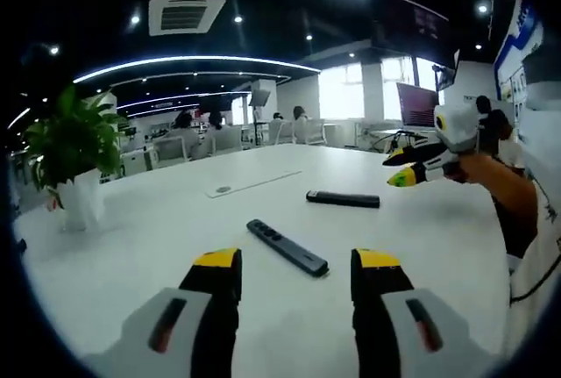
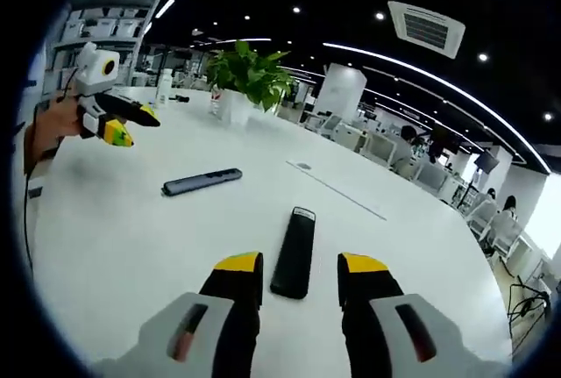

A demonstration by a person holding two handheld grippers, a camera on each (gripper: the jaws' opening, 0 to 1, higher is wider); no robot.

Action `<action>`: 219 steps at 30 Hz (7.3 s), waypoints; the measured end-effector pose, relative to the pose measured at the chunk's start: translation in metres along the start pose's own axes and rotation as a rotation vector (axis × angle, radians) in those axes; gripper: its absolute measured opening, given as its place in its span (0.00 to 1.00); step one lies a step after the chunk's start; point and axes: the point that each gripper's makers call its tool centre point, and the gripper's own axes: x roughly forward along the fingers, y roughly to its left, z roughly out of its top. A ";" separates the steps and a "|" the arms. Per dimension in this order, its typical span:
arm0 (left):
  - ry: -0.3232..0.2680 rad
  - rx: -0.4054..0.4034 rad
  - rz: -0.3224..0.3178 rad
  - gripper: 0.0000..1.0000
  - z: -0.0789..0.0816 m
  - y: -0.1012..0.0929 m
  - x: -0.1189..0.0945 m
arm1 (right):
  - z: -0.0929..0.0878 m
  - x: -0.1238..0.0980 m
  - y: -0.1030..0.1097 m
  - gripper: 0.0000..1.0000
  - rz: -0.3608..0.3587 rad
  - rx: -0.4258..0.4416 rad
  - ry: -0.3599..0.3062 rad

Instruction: Pflip the remote and laser pointer to the front side, press the buttons, and align them neatly on the table

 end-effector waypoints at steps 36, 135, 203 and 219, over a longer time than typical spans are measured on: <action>0.039 0.020 -0.015 0.50 -0.008 -0.004 -0.001 | -0.029 0.033 -0.003 0.41 -0.002 0.185 -0.069; 0.035 0.067 -0.115 0.50 0.012 -0.013 0.032 | -0.049 0.050 0.015 0.29 0.076 0.305 -0.021; 0.009 0.172 -0.226 0.42 0.115 0.025 0.087 | -0.048 0.045 0.023 0.30 0.115 0.300 -0.014; 0.095 0.242 -0.367 0.44 0.094 0.008 0.112 | -0.048 0.045 0.024 0.30 0.118 0.299 -0.013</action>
